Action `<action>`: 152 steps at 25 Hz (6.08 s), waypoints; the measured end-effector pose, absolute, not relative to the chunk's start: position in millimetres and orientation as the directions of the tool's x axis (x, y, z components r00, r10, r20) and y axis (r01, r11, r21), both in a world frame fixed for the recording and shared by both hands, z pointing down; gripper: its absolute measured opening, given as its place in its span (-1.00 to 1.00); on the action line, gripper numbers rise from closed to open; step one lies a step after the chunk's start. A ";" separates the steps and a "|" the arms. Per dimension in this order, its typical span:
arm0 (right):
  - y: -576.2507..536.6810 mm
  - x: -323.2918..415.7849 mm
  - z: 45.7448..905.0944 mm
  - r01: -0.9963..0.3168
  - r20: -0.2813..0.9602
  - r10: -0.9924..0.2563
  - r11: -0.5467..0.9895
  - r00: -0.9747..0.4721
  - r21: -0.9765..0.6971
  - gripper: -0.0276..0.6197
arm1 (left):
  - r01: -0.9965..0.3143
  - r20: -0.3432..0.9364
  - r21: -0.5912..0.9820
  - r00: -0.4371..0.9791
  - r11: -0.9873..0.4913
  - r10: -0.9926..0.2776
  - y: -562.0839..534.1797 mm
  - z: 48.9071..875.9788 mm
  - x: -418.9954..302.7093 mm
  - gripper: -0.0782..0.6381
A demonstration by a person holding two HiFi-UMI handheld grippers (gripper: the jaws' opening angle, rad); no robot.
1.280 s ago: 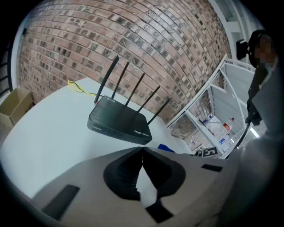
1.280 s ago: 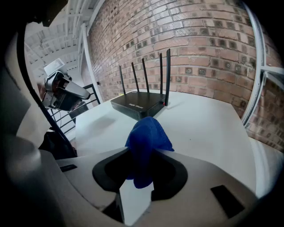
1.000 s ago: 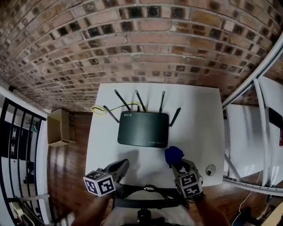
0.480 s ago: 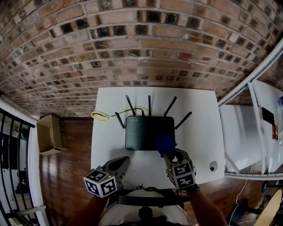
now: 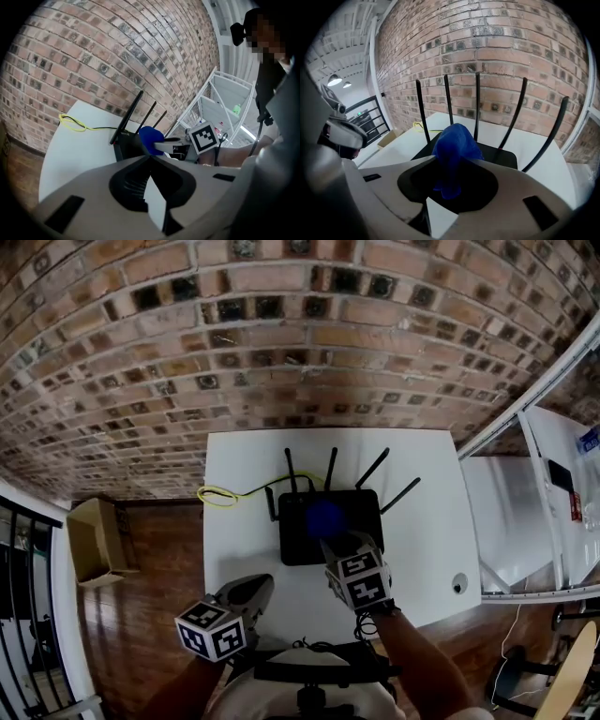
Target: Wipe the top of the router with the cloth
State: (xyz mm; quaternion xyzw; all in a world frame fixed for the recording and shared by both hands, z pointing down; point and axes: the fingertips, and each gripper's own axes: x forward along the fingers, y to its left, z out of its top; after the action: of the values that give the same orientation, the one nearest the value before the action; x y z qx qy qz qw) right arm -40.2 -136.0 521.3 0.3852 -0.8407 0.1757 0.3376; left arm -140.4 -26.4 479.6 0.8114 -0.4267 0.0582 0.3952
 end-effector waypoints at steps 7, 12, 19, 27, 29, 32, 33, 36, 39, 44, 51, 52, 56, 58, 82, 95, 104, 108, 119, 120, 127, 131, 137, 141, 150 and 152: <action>-160.3 -84.0 529.7 -0.729 0.722 -0.464 0.680 -0.513 -0.080 -0.52 | -0.772 0.453 0.596 0.551 -0.221 -0.701 -27.1 482.4 -155.1 -0.69; -171.6 -114.8 532.3 -0.687 0.752 -0.397 0.720 -0.526 -0.101 -0.52 | -0.783 0.464 0.590 0.527 -0.195 -0.712 -23.3 482.1 -149.9 -0.69; -172.1 -109.9 558.0 -0.689 0.816 -0.322 0.714 -0.480 -0.123 -0.52 | -0.800 0.471 0.576 0.495 -0.171 -0.731 -25.0 477.9 -138.6 -0.69; -190.4 -50.6 563.5 -0.772 0.831 -0.362 0.624 -0.422 -0.121 -0.52 | -0.800 0.479 0.569 0.508 -0.187 -0.716 -33.7 478.4 -118.0 -0.69; -194.7 -33.3 563.0 -0.793 0.832 -0.377 0.597 -0.407 -0.118 -0.52 | -0.797 0.480 0.571 0.519 -0.197 -0.708 -35.8 477.8 -109.9 -0.69; -199.9 -5.8 563.6 -0.825 0.836 -0.400 0.556 -0.375 -0.105 -0.52 | -0.790 0.479 0.574 0.536 -0.214 -0.695 -36.1 479.0 -99.1 -0.69; -201.4 3.4 564.1 -0.835 0.838 -0.407 0.541 -0.362 -0.098 -0.52 | -0.788 0.480 0.575 0.541 -0.219 -0.691 -36.1 479.3 -96.0 -0.69; -206.1 30.4 565.9 -0.865 0.847 -0.427 0.497 -0.318 -0.074 -0.52 | -0.788 0.483 0.571 0.551 -0.232 -0.681 -36.4 479.0 -88.3 -0.69; -209.8 48.7 557.8 -0.890 0.837 -0.457 0.450 -0.301 -0.075 -0.52 | -0.788 0.484 0.566 0.555 -0.242 -0.676 -36.6 478.0 -82.9 -0.69; -215.4 72.7 562.3 -0.916 0.823 -0.518 0.402 -0.235 -0.009 -0.52 | -0.791 0.486 0.559 0.557 -0.251 -0.673 -36.0 475.0 -77.2 -0.69; -209.3 95.7 567.8 -0.922 0.820 -0.555 0.376 -0.142 0.095 -0.52 | -0.792 0.487 0.553 0.560 -0.260 -0.670 -29.8 475.1 -78.8 -0.69; -207.9 95.5 565.3 -0.927 0.818 -0.558 0.365 -0.140 0.091 -0.52 | -0.794 0.487 0.552 0.556 -0.257 -0.673 -29.6 474.8 -80.8 -0.69; -203.2 80.7 539.6 -0.937 0.787 -0.592 0.346 -0.175 0.052 -0.52 | -0.795 0.494 0.557 0.551 -0.242 -0.672 -25.5 477.1 -87.0 -0.69; -201.0 63.3 525.7 -0.923 0.756 -0.612 0.384 -0.234 0.025 -0.52 | -0.792 0.497 0.564 0.553 -0.235 -0.669 -23.3 478.1 -88.9 -0.69; -113.8 -87.7 558.8 -0.696 0.823 -0.308 0.705 -0.477 -0.139 -0.52 | -0.810 0.499 0.557 0.501 -0.180 -0.707 -9.0 475.0 -122.7 -0.69; -155.3 44.1 564.3 -0.835 0.811 -0.420 0.531 -0.407 -0.144 -0.52 | -0.816 0.529 0.550 0.505 -0.177 -0.682 -22.8 488.4 -55.0 -0.69; -168.9 112.3 567.2 -0.844 0.817 -0.408 0.510 -0.408 -0.167 -0.52 | -0.828 0.556 0.527 0.505 -0.190 -0.660 -30.5 487.9 19.2 -0.69; -174.2 131.0 566.0 -0.851 0.811 -0.432 0.505 -0.395 -0.145 -0.52 | -0.827 0.556 0.531 0.505 -0.186 -0.660 -31.6 488.4 32.4 -0.69; -152.1 130.8 526.5 -0.894 0.749 -0.565 0.441 -0.345 -0.079 -0.52 | -0.787 0.518 0.547 0.585 -0.285 -0.623 -20.3 479.8 12.7 -0.69; -148.1 118.8 523.6 -0.888 0.743 -0.568 0.454 -0.355 -0.077 -0.52 | -0.789 0.519 0.549 0.581 -0.278 -0.627 -17.2 480.9 2.6 -0.69; -102.5 -0.2 523.9 -0.780 0.732 -0.467 0.610 -0.497 -0.140 -0.52 | -0.799 0.522 0.550 0.556 -0.243 -0.647 21.2 486.0 -52.7 -0.69; -78.2 -61.2 527.9 -0.705 0.731 -0.400 0.692 -0.552 -0.154 -0.52 | -0.810 0.522 0.543 0.532 -0.221 -0.666 38.7 482.2 -75.8 -0.69; -53.1 -101.1 548.0 -0.648 0.775 -0.313 0.745 -0.549 -0.159 -0.52 | -0.826 0.517 0.529 0.497 -0.196 -0.697 49.6 477.7 -99.4 -0.69; -49.7 -91.8 564.1 -0.667 0.804 -0.305 0.730 -0.511 -0.147 -0.52 | -0.824 0.518 0.534 0.498 -0.193 -0.695 52.6 478.8 -105.7 -0.69; -62.2 -48.0 560.7 -0.724 0.801 -0.365 0.680 -0.474 -0.118 -0.52 | -0.803 0.510 0.548 0.542 -0.234 -0.668 40.8 481.1 -92.8 -0.69; -64.5 -34.1 560.9 -0.737 0.802 -0.377 0.667 -0.463 -0.111 -0.52 | -0.794 0.507 0.555 0.559 -0.248 -0.656 38.2 482.6 -84.8 -0.69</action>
State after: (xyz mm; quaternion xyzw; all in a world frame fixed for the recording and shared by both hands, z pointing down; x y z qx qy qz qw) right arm -34.1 -64.5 560.9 0.3379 -0.8241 0.2286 0.3930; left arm -84.8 38.2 482.6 0.7854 -0.4617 0.0855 0.4034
